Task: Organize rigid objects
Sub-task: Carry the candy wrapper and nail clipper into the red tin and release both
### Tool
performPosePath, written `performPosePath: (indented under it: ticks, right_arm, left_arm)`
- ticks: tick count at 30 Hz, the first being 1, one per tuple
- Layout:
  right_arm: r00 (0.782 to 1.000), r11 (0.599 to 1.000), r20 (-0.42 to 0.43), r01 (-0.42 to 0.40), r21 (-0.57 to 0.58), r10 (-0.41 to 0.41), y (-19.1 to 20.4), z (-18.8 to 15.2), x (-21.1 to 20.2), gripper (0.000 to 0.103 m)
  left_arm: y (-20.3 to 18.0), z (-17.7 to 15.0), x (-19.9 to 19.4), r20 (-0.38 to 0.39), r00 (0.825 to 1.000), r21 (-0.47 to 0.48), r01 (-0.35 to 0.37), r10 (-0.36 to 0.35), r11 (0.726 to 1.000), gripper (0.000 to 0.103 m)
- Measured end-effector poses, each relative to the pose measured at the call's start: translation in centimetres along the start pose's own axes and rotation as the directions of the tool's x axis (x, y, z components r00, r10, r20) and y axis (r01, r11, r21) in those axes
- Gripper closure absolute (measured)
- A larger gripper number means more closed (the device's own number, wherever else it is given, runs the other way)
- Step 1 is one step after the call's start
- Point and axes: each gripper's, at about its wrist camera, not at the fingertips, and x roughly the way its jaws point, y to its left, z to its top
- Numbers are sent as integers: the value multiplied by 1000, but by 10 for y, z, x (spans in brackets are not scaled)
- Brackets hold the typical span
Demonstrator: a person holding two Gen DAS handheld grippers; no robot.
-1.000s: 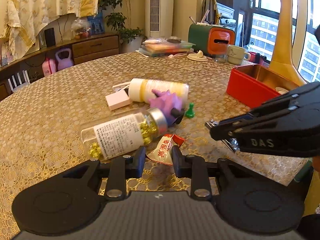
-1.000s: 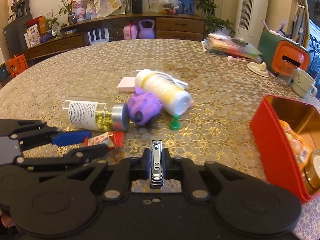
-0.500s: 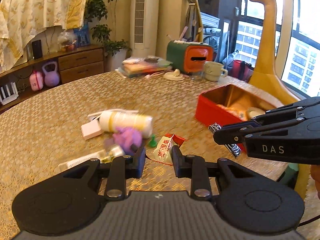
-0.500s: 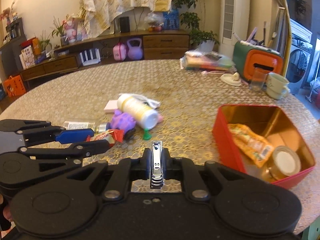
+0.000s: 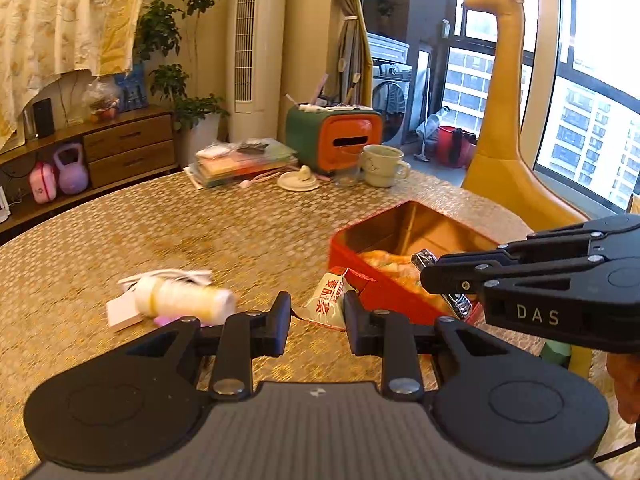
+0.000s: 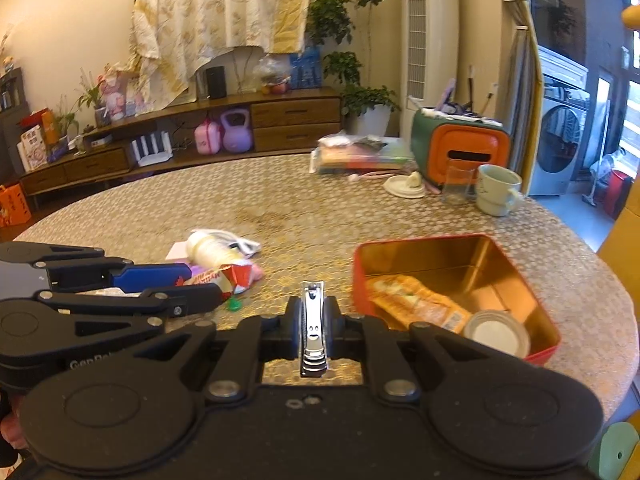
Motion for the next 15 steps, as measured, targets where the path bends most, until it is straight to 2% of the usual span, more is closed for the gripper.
performPosePath:
  ticks: [15]
  right_arm:
    - [997, 994, 5, 75, 77, -76, -70, 2, 4, 93]
  left_arm:
    - [-53, 23, 51, -41, 998, 12, 43, -43, 999, 76]
